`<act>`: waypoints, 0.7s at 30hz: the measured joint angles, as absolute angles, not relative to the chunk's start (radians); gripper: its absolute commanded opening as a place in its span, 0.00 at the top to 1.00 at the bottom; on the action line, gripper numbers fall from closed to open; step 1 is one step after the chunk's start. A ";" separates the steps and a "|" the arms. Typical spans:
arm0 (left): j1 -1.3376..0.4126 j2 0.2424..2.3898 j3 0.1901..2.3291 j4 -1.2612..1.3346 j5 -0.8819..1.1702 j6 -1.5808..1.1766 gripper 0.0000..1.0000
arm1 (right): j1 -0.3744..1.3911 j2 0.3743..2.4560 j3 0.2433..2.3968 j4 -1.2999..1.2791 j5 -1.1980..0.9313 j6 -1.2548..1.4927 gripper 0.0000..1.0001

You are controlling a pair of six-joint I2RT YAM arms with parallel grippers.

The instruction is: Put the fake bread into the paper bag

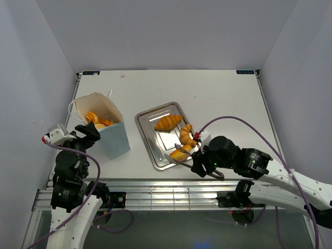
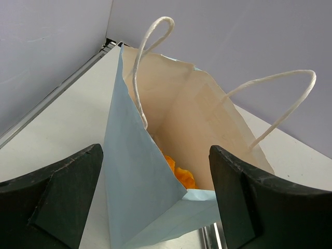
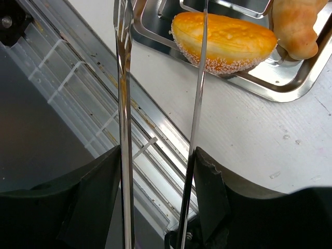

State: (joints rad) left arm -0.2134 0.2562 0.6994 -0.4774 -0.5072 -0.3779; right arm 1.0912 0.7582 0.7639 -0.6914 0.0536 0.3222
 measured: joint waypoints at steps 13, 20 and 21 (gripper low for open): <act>-0.213 0.227 0.699 -0.477 -0.507 -0.378 0.06 | 1.252 0.944 0.912 -0.781 0.204 0.257 0.39; -0.213 0.213 0.699 -0.477 -0.506 -0.378 0.06 | 1.319 1.045 0.977 -0.810 0.333 0.227 0.38; -0.213 0.212 0.699 -0.477 -0.505 -0.378 0.06 | 1.322 1.058 0.981 -0.812 0.341 0.223 0.38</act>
State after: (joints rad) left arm -0.2134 0.2115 0.6994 -0.4770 -0.5053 -0.3779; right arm 1.3216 1.0576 0.9806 -0.8120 0.3412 0.2234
